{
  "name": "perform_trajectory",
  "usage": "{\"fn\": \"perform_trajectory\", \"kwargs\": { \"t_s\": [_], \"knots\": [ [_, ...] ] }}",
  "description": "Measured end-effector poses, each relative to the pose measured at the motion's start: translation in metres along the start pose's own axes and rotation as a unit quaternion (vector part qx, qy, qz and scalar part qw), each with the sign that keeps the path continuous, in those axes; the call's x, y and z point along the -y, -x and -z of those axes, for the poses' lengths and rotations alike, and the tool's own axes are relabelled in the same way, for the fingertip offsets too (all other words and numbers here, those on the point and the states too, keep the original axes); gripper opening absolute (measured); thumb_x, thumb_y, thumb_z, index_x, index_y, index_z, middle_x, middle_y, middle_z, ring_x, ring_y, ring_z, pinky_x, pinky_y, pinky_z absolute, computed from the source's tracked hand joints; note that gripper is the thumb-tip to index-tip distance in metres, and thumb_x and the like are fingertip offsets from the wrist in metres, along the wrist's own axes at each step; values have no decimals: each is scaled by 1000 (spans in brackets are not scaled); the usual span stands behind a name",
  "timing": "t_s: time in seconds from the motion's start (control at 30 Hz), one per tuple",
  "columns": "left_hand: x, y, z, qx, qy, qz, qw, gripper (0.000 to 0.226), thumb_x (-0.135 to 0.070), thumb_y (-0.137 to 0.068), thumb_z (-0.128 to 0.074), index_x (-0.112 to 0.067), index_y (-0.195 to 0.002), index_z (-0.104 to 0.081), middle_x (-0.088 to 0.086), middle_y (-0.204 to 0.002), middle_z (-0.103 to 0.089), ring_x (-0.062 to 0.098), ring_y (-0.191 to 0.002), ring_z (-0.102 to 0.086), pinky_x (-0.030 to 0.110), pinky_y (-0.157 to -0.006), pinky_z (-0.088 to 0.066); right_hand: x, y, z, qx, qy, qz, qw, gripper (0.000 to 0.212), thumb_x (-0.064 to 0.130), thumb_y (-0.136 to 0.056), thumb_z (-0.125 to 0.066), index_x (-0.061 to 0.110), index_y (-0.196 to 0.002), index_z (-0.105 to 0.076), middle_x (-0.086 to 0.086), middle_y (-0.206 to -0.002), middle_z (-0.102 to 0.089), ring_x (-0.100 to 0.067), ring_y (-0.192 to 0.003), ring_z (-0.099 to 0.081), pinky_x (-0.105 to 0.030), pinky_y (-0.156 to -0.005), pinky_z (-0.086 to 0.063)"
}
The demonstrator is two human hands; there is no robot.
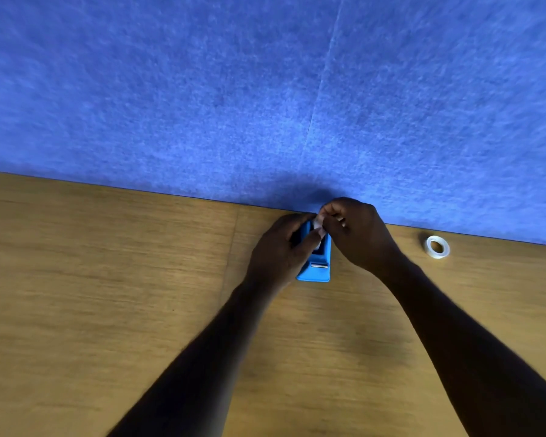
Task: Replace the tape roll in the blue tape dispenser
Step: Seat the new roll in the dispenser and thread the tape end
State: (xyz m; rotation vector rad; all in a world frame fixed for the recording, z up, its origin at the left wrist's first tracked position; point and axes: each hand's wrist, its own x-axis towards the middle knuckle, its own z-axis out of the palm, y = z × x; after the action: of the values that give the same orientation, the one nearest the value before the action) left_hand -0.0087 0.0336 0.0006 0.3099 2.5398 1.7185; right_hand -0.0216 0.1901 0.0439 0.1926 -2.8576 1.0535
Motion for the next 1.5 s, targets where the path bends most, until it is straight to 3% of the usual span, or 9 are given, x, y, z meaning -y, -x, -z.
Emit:
{"fn": "perform_trajectory", "kwargs": {
  "t_s": [0.27, 0.37, 0.57, 0.83, 1.03, 1.23, 1.5],
  "knots": [
    [-2, 2, 2, 14, -7, 13, 1000, 40, -45, -87, -64, -31, -125, -60, -14, -119, -63, 0, -107, -60, 33, -92, -52, 1, 0, -3, -11, -17, -15, 1000, 19, 10, -89, -56, 23, -78, -64, 11, -77, -65, -2, -72, -60, -12, -64, -44],
    [-4, 2, 4, 28, 0, 3, 1000, 35, -48, -94, -54, -31, -123, -61, -12, -117, -64, 0, -106, -60, 32, -90, -52, 1, 0, -2, -12, -20, -7, 1000, 19, 11, -90, -57, 25, -78, -62, 14, -75, -63, 3, -73, -60, -11, -63, -43],
    [-2, 2, 3, 14, -8, -4, 1000, 24, -41, -96, -57, -33, -117, -62, -17, -110, -62, -2, -99, -61, 18, -81, -48, 1, -2, -2, -9, -15, 2, 1000, 18, 8, -90, -54, 20, -80, -63, 7, -78, -66, -6, -73, -61, -15, -64, -45],
    [-2, 3, 3, 20, -20, 4, 1000, 30, -46, -91, -54, -36, -119, -59, -17, -113, -62, 0, -98, -61, 26, -82, -52, 0, -4, -3, -18, -26, -16, 999, 18, 7, -91, -54, 19, -80, -62, 8, -78, -66, 6, -70, -59, -5, -61, -40],
    [-5, 2, 2, 6, -6, 11, 1000, 25, -47, -95, -54, -33, -114, -64, -13, -108, -66, -1, -95, -63, 31, -83, -54, 1, -4, -1, -10, -29, -5, 1000, 17, 7, -91, -53, 17, -84, -63, 6, -81, -68, -3, -73, -62, -13, -63, -45],
    [-5, 3, 2, 17, 0, 15, 1000, 35, -46, -87, -59, -32, -120, -60, -14, -113, -65, 2, -98, -64, 37, -85, -55, 2, -6, 2, -17, -43, -9, 999, 20, 6, -92, -51, 20, -81, -60, 12, -77, -64, 10, -70, -58, -5, -60, -41],
    [-6, 3, 2, 30, -8, 3, 1000, 28, -48, -92, -55, -37, -118, -59, -16, -112, -64, -2, -98, -61, 28, -83, -53, 2, -5, 3, -15, -50, -8, 999, 19, 5, -92, -51, 19, -82, -59, 16, -75, -62, 13, -69, -57, -4, -60, -41]
  ]
}}
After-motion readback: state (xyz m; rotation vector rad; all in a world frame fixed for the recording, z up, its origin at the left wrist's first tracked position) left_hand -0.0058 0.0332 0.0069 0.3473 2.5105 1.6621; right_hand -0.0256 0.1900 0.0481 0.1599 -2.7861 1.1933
